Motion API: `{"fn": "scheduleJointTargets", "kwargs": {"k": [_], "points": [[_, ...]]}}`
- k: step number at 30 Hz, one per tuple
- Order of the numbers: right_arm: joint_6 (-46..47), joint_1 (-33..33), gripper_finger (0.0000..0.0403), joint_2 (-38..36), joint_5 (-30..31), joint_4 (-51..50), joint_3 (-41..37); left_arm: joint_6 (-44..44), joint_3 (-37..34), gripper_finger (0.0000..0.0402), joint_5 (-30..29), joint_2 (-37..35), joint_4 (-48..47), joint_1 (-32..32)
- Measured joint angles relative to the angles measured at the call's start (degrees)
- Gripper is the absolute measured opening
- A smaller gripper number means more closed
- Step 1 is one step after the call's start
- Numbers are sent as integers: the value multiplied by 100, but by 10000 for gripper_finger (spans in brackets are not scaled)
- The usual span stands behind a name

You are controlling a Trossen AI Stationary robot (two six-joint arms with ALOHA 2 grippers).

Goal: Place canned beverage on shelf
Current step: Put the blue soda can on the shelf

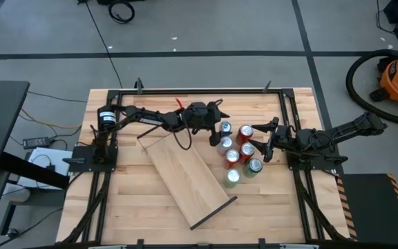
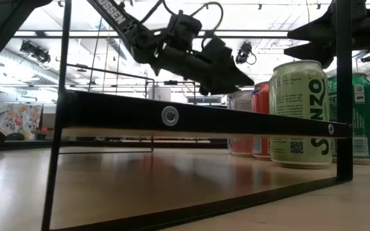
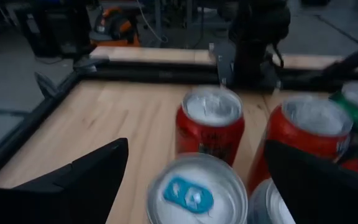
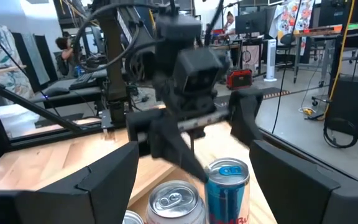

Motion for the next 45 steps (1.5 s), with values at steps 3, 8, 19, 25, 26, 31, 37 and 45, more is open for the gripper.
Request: {"fn": "scheduleJointTargets", "kwargs": {"k": [3, 8, 19, 25, 26, 31, 37, 45], "points": [[0, 0, 318, 0, -1, 0, 0, 2, 0, 386, -24, 37, 9, 0], [0, 0, 318, 0, 0, 1, 0, 9, 2, 386, -31, 35, 4, 15], [2, 0, 318, 0, -2, 0, 0, 104, 2, 386, -36, 35, -559, 107], [2, 0, 318, 0, -2, 29, 0, 111, 2, 371, -36, 32, -690, 105], [2, 0, 318, 0, -2, 38, 0, 111, 2, 363, -36, 32, -687, 105], [2, 0, 318, 0, 0, 39, 0, 111, 2, 313, -36, 30, -682, 105], [2, 0, 318, 0, -2, 37, 0, 105, 2, 254, -36, 29, -679, 105], [2, 0, 318, 0, -2, 37, 0, 116, 7, 239, -38, -40, -827, 116]]}}
